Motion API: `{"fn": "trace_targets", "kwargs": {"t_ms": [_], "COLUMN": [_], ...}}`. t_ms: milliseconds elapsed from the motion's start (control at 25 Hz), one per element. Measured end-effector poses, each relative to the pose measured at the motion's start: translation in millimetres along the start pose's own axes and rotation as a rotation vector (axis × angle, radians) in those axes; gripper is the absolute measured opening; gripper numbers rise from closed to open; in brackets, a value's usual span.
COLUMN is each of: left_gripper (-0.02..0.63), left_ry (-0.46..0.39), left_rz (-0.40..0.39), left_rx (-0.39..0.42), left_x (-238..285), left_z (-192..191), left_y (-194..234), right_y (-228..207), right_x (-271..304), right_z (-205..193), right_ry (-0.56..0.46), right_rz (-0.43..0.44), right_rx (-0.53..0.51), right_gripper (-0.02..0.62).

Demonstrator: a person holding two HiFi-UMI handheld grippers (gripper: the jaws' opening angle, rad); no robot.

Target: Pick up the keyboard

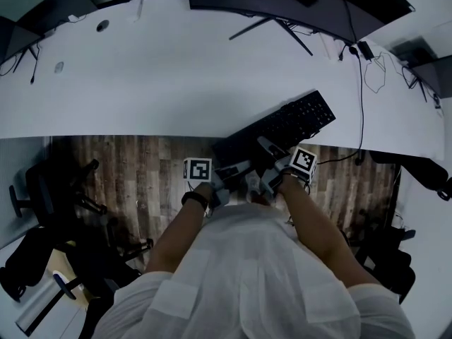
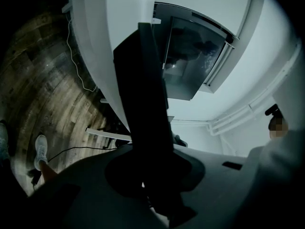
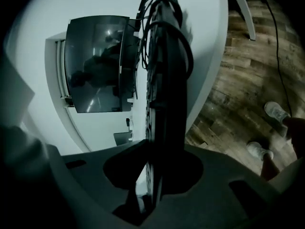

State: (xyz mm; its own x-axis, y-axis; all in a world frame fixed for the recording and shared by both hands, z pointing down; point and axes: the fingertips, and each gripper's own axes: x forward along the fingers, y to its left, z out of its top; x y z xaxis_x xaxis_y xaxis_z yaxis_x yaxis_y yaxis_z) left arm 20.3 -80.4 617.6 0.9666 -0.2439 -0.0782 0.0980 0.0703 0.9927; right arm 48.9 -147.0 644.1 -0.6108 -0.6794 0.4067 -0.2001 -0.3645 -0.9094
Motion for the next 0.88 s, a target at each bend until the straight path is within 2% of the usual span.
{"fn": "trace_targets", "kwargs": {"t_ms": [160, 200, 280, 320, 440, 520, 560, 640, 800, 880], "left_gripper": [0.079, 0.098, 0.181, 0.195, 0.191, 0.129, 0.096, 0.082, 0.074, 0.074], "left_ry": [0.021, 0.013, -0.021, -0.049, -0.164, -0.198, -0.2, -0.19, -0.17, -0.154], "left_rz": [-0.022, -0.021, -0.008, 0.009, 0.054, 0.061, 0.064, 0.06, 0.045, 0.038], "left_rx": [0.042, 0.046, 0.04, 0.026, -0.024, -0.025, -0.031, -0.033, -0.015, -0.02], "left_x": [-4, -6, -12, -16, -24, -23, -21, -19, -18, -17], "left_z": [1, 3, 11, 16, 37, 47, 48, 47, 47, 46], "left_y": [-1, -1, -1, 2, 5, 5, 4, 2, -4, -7], "right_y": [0, 0, 0, 0, 0, 1, 0, -1, 0, 1], "right_x": [-1, -1, -2, -2, -2, 0, 0, 0, 0, -4], "right_z": [-1, -1, 1, 2, 1, 0, 0, 0, 2, 10], "right_ry": [-0.002, -0.003, -0.003, 0.0, 0.011, 0.016, 0.017, 0.018, 0.024, -0.016], "right_rz": [0.001, 0.001, 0.004, 0.005, 0.02, 0.03, 0.033, 0.035, 0.07, 0.088], "right_rx": [-0.025, -0.027, -0.024, -0.022, -0.021, -0.02, -0.019, -0.017, -0.022, -0.016], "right_gripper": [0.075, 0.075, 0.074, 0.073, 0.072, 0.073, 0.075, 0.081, 0.141, 0.16]}}
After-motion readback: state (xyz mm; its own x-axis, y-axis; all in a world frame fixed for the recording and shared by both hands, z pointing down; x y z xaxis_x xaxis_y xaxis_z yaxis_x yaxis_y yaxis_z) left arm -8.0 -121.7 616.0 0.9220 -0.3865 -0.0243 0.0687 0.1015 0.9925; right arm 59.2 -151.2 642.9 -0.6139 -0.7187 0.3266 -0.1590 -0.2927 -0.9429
